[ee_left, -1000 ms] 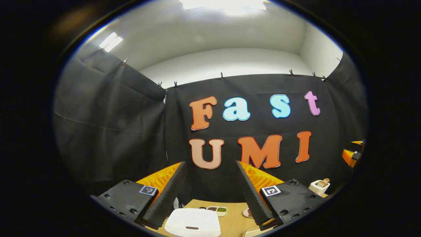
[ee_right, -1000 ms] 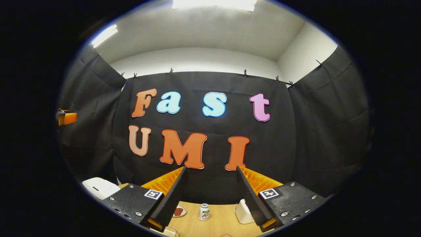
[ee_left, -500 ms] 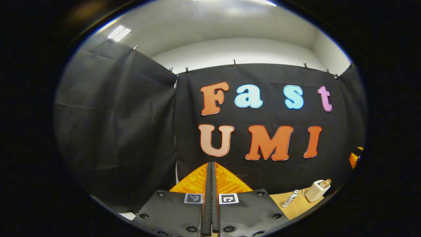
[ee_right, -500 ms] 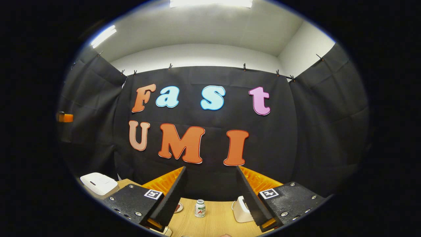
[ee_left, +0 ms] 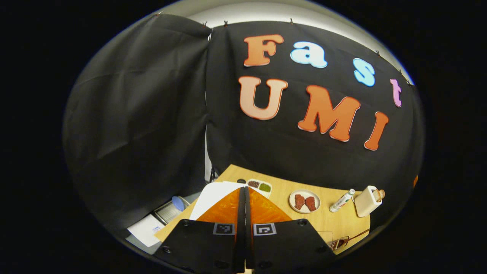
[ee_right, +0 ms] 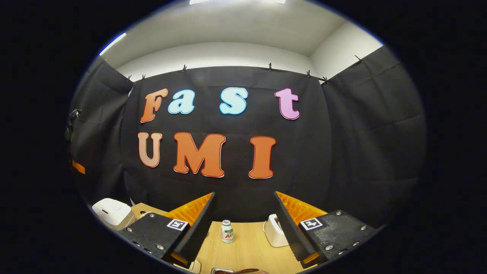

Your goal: Close the left gripper, press the button to open the rice cooker; take a wooden spoon from the chopstick holder with the right hand, scoop a spoonful of rice and pour it into the rice cooker, then put the wooden spoon back into the chopstick holder.

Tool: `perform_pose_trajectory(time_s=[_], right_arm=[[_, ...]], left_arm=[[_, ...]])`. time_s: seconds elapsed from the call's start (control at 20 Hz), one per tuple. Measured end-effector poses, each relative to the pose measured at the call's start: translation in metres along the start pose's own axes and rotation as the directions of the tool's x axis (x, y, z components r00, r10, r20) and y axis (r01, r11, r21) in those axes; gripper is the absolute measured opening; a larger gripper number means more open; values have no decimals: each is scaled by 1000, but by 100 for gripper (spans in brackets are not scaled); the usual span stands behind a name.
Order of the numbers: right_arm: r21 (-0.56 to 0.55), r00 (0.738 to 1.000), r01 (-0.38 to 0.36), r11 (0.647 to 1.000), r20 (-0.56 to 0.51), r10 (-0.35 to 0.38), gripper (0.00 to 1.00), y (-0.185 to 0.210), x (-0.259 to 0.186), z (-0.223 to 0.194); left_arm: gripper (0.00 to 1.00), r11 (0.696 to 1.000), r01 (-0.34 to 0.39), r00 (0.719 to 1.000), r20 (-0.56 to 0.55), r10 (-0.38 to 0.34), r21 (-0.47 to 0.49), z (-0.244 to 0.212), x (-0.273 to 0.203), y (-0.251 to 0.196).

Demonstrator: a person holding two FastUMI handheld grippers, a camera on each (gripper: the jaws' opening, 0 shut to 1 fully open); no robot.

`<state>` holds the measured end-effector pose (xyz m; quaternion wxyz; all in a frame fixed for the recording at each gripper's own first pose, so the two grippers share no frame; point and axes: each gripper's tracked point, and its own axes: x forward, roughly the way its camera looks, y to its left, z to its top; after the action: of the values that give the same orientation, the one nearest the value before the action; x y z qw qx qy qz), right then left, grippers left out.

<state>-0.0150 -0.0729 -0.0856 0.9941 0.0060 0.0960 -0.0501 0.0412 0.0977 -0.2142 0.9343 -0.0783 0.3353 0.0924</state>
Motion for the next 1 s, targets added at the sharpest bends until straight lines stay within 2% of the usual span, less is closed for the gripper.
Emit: perform_pose_trajectory(time_s=[0.2, 0.45, 0.8, 1.0], right_arm=[[-43, 999, 53, 998, -10, -53, 92, 4, -11, -4], [-42, 995, 84, 996, -53, -86, 93, 9, -21, -21], [-49, 985, 135, 990, -103, -139, 92, 2, -25, -41], [-52, 982, 136, 989, -128, -142, 92, 0, -25, -53]], left_arm=[[5, 996, 35, 977, -208, -52, -84, -51, 42, 20], [5, 990, 57, 917, -386, -103, -128, -105, 89, 21], [5, 993, 22, 852, -518, -81, -119, -172, 115, 38], [3, 987, 34, 843, -526, -111, -155, -176, 120, 40]])
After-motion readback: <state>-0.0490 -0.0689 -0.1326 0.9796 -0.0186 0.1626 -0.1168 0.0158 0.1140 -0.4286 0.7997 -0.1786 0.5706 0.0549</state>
